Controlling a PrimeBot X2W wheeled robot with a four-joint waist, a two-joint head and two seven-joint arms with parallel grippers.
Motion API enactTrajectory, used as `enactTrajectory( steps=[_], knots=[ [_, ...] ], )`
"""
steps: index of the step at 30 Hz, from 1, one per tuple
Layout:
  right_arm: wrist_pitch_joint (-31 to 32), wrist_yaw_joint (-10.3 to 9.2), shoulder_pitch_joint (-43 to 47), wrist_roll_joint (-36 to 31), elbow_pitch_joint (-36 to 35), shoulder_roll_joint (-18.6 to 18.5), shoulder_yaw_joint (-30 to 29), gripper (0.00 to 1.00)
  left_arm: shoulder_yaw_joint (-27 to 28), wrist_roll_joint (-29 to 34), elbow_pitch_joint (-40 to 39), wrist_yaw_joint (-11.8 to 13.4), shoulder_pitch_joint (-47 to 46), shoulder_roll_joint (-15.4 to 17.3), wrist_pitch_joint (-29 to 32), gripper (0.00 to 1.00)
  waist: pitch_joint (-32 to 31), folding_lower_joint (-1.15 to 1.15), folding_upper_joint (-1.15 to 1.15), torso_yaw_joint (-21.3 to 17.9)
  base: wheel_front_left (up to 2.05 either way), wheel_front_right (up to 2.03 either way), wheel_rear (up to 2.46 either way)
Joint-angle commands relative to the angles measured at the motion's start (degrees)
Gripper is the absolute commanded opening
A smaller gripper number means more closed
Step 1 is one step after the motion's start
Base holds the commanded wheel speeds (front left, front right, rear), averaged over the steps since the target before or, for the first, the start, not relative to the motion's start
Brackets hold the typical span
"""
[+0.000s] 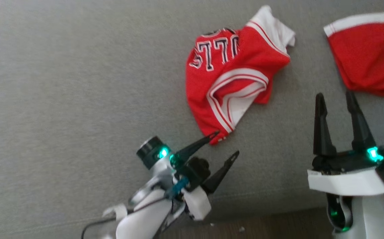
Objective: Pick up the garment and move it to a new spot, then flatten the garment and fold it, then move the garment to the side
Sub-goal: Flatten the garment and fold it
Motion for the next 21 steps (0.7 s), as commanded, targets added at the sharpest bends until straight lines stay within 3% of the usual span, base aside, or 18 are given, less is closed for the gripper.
enactTrajectory(
  steps=[1, 4, 14, 15, 16, 17, 21],
  knots=[
    [-0.25, 0.35, -2.23, 0.20, -2.37, -0.14, 1.37, 1.00, 0.35, -1.16, 0.54, -0.09, -3.75, -0.42, -0.30, 1.00, 4.06, 0.00, 0.00, -3.12, 0.00, 0.00, 0.00],
    [-0.25, 0.35, -3.15, 0.63, -2.66, -0.14, 1.35, 1.00, -1.25, -2.47, 5.36, 0.36, -7.19, -0.42, -0.30, 1.00, 5.73, 0.00, 0.00, -4.10, 0.00, 0.00, 0.00],
    [-0.25, 0.35, -4.65, 1.29, -2.64, -0.14, 1.80, 1.00, -6.03, -8.88, 15.63, 5.71, -14.66, -0.43, -0.30, 1.00, 7.99, 0.00, 0.00, -4.70, 0.00, 0.00, 0.00],
    [-0.25, 0.35, -4.83, 1.34, -2.65, -0.14, 1.86, 1.00, -6.64, -9.65, 16.05, 6.25, -15.30, -0.43, -0.30, 0.56, 8.10, 0.00, 0.00, -4.70, 0.00, 0.00, 0.00],
    [-0.25, 0.35, -5.01, 1.37, -2.69, -0.14, 1.89, 1.00, -7.20, -10.47, 16.49, 6.74, -15.83, -0.43, -0.30, 0.35, 8.19, 0.00, 0.00, -4.69, 0.00, 0.00, 0.00],
    [-0.25, 0.35, -5.30, 1.40, -2.74, -0.14, 1.96, 1.00, -8.20, -12.06, 17.11, 7.53, -16.75, -0.43, -0.30, 0.00, 8.30, 0.00, 0.00, -4.62, 0.00, 0.00, 0.00],
    [-0.25, 0.35, -5.58, 1.31, -2.68, -0.14, 2.20, 1.00, -9.68, -15.06, 18.85, 8.89, -18.19, -0.43, -0.30, 0.00, 8.19, 0.00, 0.00, -4.47, 0.00, 0.00, 0.00]
  ],
)
